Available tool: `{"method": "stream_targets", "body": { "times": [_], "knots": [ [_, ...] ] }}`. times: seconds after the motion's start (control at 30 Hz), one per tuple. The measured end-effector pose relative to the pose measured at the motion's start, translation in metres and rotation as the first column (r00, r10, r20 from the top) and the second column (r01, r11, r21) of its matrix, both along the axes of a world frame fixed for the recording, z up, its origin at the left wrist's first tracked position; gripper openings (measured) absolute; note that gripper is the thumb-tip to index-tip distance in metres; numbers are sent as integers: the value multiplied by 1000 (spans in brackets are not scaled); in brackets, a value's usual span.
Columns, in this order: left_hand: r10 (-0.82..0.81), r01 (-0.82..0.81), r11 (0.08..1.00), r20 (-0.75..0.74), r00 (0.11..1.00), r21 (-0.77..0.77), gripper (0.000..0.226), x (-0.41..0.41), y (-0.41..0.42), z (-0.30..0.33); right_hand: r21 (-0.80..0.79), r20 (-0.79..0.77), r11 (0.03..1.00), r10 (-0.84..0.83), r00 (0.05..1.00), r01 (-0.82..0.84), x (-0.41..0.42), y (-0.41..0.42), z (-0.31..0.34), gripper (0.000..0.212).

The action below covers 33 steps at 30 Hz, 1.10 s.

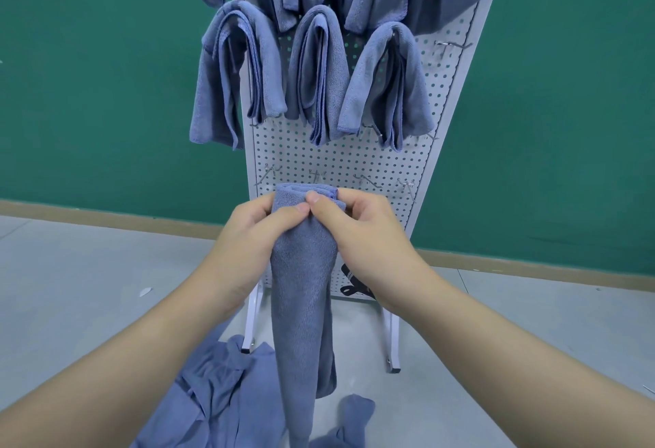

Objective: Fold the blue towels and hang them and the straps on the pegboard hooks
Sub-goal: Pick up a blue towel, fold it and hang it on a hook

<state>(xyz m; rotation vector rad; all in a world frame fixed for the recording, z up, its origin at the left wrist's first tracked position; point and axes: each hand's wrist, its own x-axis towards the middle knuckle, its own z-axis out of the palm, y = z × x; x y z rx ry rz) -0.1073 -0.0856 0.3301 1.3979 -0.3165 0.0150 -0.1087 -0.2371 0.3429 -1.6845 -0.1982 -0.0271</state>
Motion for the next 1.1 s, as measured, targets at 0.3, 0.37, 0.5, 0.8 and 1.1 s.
{"method": "stream_targets", "body": {
  "times": [0.3, 0.37, 0.5, 0.8, 1.1],
  "knots": [
    [44, -44, 999, -1, 999, -19, 16, 1, 1, -1, -70, 26, 996, -45, 999, 46, -2, 2, 3, 27],
    [122, -124, 991, 40, 992, 43, 13, 3, 1, -3, -116, 25, 990, -79, 997, 81, 1, 2, 2, 33],
    [198, -216, 971, 160, 967, 103, 10, 2, -1, -6, -111, 40, 990, -78, 996, 82, 4, 5, -3, 42],
    [373, -467, 853, 352, 858, 233, 17, 2, -2, -8, -162, -63, 976, 135, 989, -143, -5, 10, -6, 20],
    [221, -221, 973, -1, 975, 75, 39, 1, -14, -10, -148, 71, 989, 25, 997, -14, -4, 1, 4, 22]
  ]
}}
